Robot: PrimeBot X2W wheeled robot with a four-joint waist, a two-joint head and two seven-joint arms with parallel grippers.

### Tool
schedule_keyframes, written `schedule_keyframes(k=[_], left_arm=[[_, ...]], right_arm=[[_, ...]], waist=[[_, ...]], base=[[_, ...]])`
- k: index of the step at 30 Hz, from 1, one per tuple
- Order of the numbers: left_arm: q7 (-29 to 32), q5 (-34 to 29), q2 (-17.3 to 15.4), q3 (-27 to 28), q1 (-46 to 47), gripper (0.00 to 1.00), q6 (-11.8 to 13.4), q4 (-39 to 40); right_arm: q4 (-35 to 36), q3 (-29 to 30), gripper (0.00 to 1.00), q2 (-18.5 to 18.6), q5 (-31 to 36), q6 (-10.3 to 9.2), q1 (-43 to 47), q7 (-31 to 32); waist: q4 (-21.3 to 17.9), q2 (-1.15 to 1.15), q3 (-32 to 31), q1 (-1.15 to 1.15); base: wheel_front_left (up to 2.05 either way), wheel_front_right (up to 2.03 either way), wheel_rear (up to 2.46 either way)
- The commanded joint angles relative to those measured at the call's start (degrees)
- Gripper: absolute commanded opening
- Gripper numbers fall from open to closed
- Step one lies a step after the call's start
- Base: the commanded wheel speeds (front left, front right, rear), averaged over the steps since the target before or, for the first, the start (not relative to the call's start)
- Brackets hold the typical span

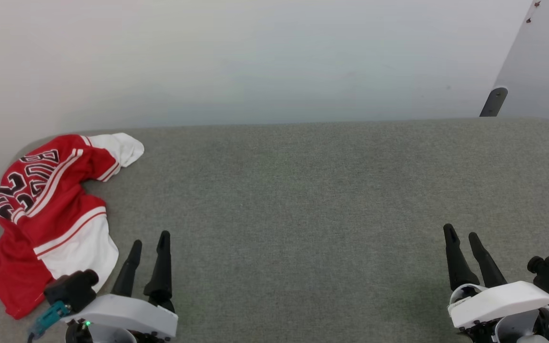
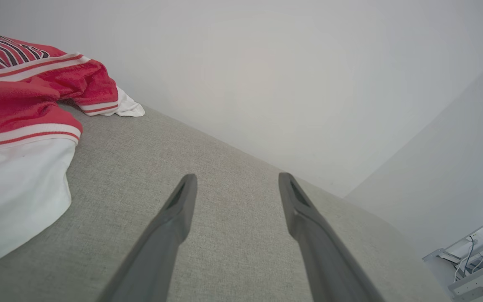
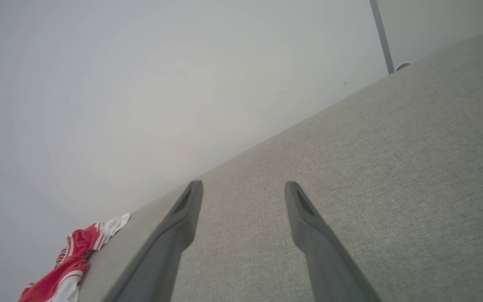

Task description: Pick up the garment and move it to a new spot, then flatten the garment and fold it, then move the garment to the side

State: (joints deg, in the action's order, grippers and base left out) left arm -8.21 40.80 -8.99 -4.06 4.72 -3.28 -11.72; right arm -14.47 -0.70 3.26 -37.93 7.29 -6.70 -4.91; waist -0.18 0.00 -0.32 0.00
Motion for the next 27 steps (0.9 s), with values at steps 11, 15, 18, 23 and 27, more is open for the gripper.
schedule_keyframes(k=[11,15,18,23,27], left_arm=[[-2.01,-7.24,0.05,0.31,0.84,1.00,-1.31,0.43],[-2.56,-9.39,0.13,0.46,1.01,1.00,-1.59,0.29],[-2.90,-10.96,0.22,0.54,1.14,1.00,-1.88,0.13],[-3.50,-13.56,0.30,0.62,1.12,1.00,-2.07,0.06],[-4.03,-15.47,0.36,0.77,1.15,1.00,-2.33,-0.07]], right_arm=[[1.12,-0.55,1.00,-0.11,6.85,0.22,-1.21,-1.54],[1.28,-0.64,1.00,-0.16,8.90,0.23,-1.22,-1.92],[1.43,-0.76,1.00,-0.21,10.33,0.24,-1.29,-2.25],[1.65,-0.87,1.00,-0.25,12.61,0.26,-1.41,-2.75],[1.78,-1.03,1.00,-0.28,14.39,0.27,-1.45,-3.07]], waist=[[-0.04,0.00,-0.16,0.00],[-0.03,0.00,-0.13,0.00],[-0.03,0.00,-0.14,0.00],[-0.03,0.00,-0.14,0.00],[-0.04,0.00,-0.14,0.00]], base=[[0.00,0.00,0.00],[0.00,0.00,0.00],[0.00,0.00,0.00],[0.00,0.00,0.00],[0.00,0.00,0.00]])
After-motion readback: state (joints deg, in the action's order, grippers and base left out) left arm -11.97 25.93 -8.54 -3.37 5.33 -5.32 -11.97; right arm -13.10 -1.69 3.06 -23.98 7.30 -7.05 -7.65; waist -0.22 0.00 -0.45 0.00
